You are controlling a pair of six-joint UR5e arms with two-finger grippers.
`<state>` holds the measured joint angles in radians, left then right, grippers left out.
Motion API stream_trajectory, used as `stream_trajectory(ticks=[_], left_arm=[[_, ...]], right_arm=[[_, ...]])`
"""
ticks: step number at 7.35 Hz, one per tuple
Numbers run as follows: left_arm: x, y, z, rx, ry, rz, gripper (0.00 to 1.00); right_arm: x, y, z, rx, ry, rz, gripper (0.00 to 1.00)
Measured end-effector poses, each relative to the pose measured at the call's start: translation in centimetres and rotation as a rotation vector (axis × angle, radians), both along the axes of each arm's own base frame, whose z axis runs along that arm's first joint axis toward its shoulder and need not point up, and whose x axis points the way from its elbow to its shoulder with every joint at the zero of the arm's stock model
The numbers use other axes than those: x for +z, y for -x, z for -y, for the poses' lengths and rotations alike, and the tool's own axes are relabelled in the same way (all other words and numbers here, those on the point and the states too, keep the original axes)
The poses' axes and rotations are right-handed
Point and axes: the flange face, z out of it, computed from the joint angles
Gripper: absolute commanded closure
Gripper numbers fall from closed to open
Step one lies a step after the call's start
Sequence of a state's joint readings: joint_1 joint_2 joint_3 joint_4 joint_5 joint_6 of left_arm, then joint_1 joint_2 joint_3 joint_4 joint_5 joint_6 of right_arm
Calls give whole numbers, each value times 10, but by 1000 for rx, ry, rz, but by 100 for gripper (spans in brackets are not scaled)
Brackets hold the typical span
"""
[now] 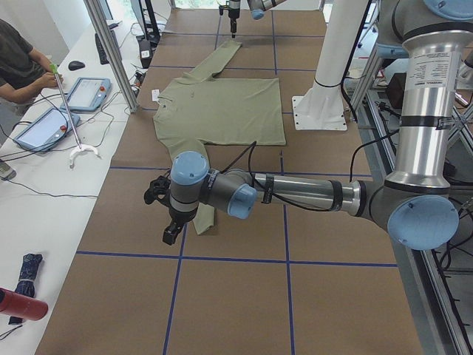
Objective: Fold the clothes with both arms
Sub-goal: 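Lower the right gripper onto the cuff of the nearer sleeve and grasp it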
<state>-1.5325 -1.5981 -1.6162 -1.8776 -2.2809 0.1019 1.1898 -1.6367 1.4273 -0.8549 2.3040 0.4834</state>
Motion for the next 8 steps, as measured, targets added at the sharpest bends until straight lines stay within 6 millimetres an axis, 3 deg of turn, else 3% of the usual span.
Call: stream_trajectory(ticks=[5, 7, 8], left_arm=[[0, 0, 0, -2, 4, -2, 0], [0, 0, -1, -2, 2, -2, 0], [0, 0, -1, -1, 2, -2, 0]], right_arm=[[16, 25, -8, -18, 45, -35, 1], [19, 27, -9, -19, 48, -42, 16], [19, 27, -8, -18, 48, -43, 32]])
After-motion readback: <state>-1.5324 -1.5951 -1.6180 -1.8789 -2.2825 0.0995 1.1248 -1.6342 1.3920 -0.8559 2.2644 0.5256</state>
